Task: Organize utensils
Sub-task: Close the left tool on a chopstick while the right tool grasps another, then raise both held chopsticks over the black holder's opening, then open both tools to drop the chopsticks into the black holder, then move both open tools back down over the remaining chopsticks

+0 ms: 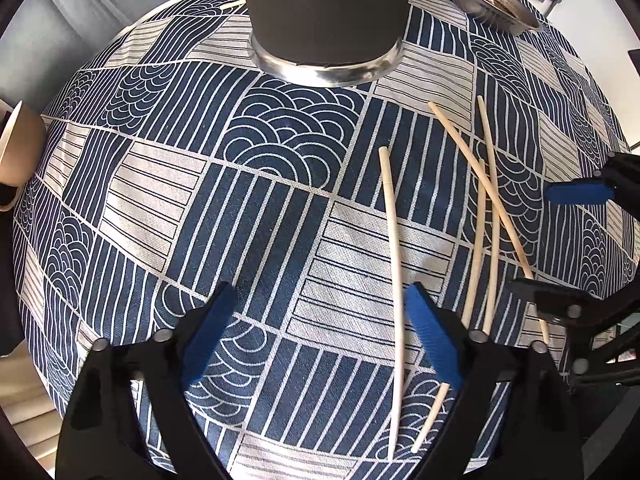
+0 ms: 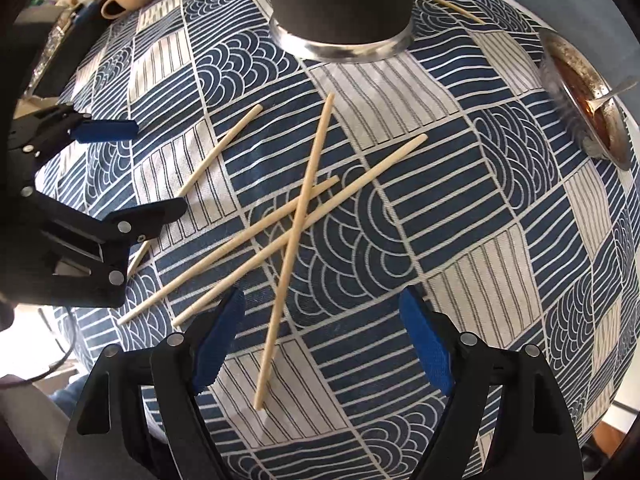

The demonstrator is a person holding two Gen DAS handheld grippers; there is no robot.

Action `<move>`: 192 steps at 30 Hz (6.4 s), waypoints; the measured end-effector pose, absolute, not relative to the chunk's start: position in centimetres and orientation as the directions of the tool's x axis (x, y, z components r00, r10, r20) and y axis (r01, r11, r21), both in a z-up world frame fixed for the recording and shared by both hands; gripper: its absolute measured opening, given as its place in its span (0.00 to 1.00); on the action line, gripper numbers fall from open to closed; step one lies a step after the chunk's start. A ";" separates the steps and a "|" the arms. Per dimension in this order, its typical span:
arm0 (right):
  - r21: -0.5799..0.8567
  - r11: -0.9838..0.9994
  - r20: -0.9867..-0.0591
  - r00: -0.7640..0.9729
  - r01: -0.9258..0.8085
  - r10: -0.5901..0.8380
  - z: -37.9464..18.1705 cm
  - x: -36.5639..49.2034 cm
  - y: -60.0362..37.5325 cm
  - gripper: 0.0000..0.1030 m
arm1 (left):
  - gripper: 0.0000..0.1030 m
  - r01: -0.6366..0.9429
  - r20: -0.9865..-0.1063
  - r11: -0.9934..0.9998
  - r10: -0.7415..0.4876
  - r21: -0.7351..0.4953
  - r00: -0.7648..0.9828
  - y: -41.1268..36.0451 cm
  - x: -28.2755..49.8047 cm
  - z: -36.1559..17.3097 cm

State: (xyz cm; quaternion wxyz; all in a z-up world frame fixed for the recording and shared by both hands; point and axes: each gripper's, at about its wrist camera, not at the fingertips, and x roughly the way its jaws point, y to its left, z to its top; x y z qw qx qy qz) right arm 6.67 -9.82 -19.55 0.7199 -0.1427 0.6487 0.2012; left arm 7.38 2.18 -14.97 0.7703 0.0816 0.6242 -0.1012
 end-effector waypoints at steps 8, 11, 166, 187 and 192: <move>0.014 0.845 -0.990 0.112 -0.534 0.087 -19.0 6.2 -9.1 0.18 | 0.30 0.229 -0.984 0.973 -0.059 -0.019 0.167 4.2 7.5 -14.1; 0.007 0.839 -0.990 0.116 -0.544 0.083 -18.9 6.2 -9.7 0.05 | 0.12 0.205 -0.987 0.978 -0.071 -0.039 0.148 5.3 7.6 -14.0; 0.268 0.940 -0.956 0.067 -0.210 0.287 -15.7 15.5 -15.4 0.49 | 0.70 0.262 -0.875 0.963 -0.184 -0.069 0.448 2.7 7.7 -8.1; 0.110 0.974 -0.994 -0.030 -0.197 0.106 -19.7 16.3 -10.4 0.49 | 0.70 0.349 -0.934 0.931 -0.214 -0.106 0.287 -0.1 5.6 -13.5; 0.013 0.949 -1.000 0.020 -0.316 0.020 -19.7 14.9 -8.4 0.42 | 0.70 0.347 -0.938 0.931 -0.212 -0.110 0.272 -0.5 5.6 -14.0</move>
